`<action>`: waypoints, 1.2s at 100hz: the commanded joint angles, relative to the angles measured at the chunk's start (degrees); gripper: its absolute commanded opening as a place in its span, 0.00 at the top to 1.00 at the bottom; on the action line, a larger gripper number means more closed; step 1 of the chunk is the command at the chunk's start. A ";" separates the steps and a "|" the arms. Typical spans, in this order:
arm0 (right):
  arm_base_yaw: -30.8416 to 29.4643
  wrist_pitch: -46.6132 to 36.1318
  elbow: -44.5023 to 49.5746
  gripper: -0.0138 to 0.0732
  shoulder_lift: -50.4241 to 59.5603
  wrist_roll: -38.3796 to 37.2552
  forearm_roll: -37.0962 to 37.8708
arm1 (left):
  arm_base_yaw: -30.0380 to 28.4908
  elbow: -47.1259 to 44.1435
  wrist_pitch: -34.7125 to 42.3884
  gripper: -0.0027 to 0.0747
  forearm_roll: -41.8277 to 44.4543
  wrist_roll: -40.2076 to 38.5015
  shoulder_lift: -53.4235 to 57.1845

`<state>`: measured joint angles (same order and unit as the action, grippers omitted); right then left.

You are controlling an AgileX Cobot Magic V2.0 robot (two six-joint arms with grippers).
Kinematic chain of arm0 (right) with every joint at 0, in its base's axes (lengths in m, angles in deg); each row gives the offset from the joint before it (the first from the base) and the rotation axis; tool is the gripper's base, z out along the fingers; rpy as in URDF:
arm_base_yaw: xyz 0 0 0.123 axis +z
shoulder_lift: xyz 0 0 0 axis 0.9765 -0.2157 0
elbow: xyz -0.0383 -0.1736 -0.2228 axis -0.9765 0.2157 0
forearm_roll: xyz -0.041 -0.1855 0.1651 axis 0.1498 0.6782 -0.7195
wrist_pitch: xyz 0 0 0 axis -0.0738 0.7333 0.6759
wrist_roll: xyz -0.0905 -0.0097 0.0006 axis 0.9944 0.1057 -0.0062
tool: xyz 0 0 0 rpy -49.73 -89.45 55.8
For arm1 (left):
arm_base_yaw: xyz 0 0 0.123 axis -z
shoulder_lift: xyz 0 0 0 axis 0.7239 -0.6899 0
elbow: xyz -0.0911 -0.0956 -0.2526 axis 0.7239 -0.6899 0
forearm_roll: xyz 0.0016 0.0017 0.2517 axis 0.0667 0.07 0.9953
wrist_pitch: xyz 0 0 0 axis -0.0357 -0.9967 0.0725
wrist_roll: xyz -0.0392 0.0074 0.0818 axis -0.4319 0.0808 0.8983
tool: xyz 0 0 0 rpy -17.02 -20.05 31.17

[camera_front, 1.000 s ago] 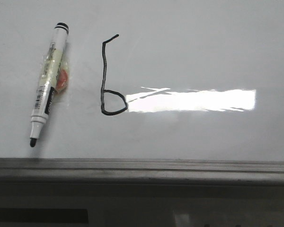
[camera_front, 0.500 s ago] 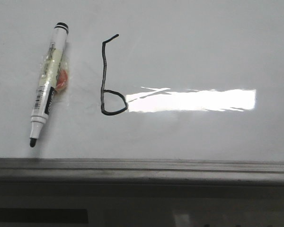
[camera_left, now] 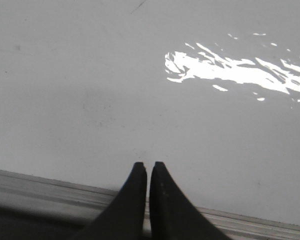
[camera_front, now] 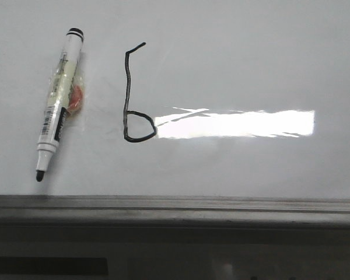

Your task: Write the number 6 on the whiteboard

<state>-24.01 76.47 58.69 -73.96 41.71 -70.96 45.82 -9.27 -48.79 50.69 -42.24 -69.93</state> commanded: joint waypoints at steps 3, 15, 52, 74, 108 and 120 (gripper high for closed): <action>-5.22 -4.02 -1.45 0.91 -0.28 0.72 1.14 | -0.16 -1.41 2.63 0.99 0.29 -0.48 1.72; -12.72 -4.02 -1.45 0.91 -0.28 0.72 1.14 | -0.16 -1.41 2.63 0.99 0.29 -0.48 1.72; -33.03 -4.11 0.88 0.91 -0.28 0.72 1.02 | -0.16 -1.41 2.63 0.99 0.29 -0.48 1.72; -42.90 -4.45 5.73 0.91 5.31 0.72 -0.65 | -0.16 -1.41 2.63 0.99 0.29 -0.48 1.72; -51.68 1.26 12.52 0.91 14.51 0.72 -4.25 | -0.16 -1.41 2.63 0.99 0.29 -0.48 1.72; -53.10 8.11 12.52 0.91 16.30 0.72 -4.32 | -0.16 -1.41 2.63 0.99 0.29 -0.48 1.72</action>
<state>-75.99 83.78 70.50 -58.87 41.84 -75.13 45.82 -9.27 -48.83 50.69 -42.28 -69.93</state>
